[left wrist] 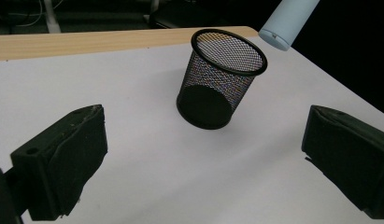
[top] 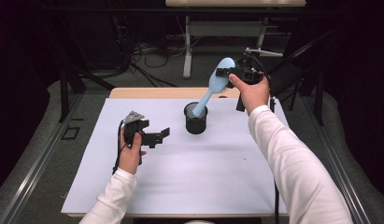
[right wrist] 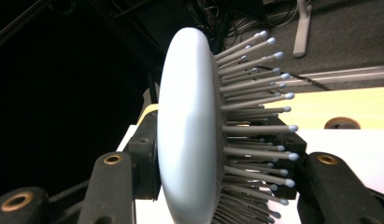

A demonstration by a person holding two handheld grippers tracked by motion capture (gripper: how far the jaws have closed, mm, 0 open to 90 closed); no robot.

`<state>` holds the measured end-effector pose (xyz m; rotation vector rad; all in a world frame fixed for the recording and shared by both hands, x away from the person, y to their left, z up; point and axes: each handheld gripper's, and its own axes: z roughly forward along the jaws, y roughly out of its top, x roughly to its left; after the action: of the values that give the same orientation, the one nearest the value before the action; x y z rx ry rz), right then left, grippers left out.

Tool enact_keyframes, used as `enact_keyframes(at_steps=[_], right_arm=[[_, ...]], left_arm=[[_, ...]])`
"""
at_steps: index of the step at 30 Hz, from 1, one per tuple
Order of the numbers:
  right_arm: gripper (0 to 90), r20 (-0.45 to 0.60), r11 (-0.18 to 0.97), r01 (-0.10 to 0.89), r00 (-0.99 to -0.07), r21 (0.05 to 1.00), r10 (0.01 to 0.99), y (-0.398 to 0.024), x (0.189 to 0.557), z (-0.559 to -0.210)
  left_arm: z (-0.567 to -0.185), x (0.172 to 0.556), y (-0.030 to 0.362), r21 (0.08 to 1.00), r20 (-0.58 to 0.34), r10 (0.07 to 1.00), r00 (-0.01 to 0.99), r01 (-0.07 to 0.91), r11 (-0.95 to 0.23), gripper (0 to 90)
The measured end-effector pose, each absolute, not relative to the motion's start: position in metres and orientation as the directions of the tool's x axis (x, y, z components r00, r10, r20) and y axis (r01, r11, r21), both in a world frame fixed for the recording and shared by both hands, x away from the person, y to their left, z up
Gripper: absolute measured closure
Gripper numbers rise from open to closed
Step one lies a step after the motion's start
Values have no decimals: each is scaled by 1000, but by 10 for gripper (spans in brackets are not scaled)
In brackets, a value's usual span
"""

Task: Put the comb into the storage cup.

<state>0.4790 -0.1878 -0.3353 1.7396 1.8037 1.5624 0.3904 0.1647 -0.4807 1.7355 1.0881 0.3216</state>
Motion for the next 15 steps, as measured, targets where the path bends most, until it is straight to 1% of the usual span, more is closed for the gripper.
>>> enact_keyframes(at_steps=[11, 15], right_arm=[[477, 455, -209, 597, -297, 775, 840, -180, 483, -334], [476, 424, -176, 590, -313, 788, 850, -174, 485, -334]], left_arm=[[-481, 391, 165, 853, -268, 787, 556, 516, -74, 6], [-481, 391, 165, 853, -270, 786, 556, 517, -73, 6]])
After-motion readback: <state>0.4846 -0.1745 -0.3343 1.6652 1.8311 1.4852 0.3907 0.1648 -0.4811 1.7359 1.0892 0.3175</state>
